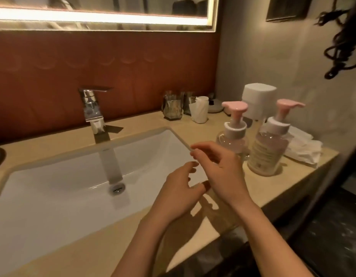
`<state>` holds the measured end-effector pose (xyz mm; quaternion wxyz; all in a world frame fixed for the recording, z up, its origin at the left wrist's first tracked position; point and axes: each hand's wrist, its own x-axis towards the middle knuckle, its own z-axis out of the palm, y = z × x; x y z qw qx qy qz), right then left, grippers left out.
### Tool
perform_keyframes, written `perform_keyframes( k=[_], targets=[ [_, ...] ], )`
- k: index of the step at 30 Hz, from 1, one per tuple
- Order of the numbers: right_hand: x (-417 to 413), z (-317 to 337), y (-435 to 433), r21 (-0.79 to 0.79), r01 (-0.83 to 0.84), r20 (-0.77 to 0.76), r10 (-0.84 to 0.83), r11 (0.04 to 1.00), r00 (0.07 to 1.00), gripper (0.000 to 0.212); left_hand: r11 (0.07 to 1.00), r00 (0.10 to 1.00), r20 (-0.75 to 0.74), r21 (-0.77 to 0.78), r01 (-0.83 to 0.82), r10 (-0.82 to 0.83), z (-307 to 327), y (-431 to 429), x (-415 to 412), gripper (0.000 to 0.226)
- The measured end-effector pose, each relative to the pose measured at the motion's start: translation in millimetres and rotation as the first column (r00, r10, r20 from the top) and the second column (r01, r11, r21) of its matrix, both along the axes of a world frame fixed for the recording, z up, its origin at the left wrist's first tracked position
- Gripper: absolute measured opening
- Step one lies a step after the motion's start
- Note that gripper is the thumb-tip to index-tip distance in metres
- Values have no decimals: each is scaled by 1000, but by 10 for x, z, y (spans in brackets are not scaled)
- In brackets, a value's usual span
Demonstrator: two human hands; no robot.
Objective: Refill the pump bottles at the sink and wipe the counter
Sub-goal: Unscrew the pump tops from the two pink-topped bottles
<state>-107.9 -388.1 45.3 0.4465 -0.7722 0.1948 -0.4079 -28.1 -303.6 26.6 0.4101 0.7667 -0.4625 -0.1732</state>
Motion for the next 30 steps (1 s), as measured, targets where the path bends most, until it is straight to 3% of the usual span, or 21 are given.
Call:
perform_keyframes(
  k=[8,19,26,30],
  targets=[
    [-807,-192,-247,16,74,-12,-74,997,997,13,950,974,-193,-264,-168,119,-215,-163,-592,65],
    [-1475,-467,-504,14,88,-70,-87,996,994,17,849,896,-301,-322,-419,328,-425,-745,-763,97],
    [-1417,-389,-652,-15,89,-92,-89,996,992,17,878,919,-278,-313,-362,280,-435,-1010,-685,113],
    [-1176,-278,-601,-1,45,-43,-45,999,998,19,874,907,-298,-297,-385,298,-525,-1078,-644,102]
  ],
)
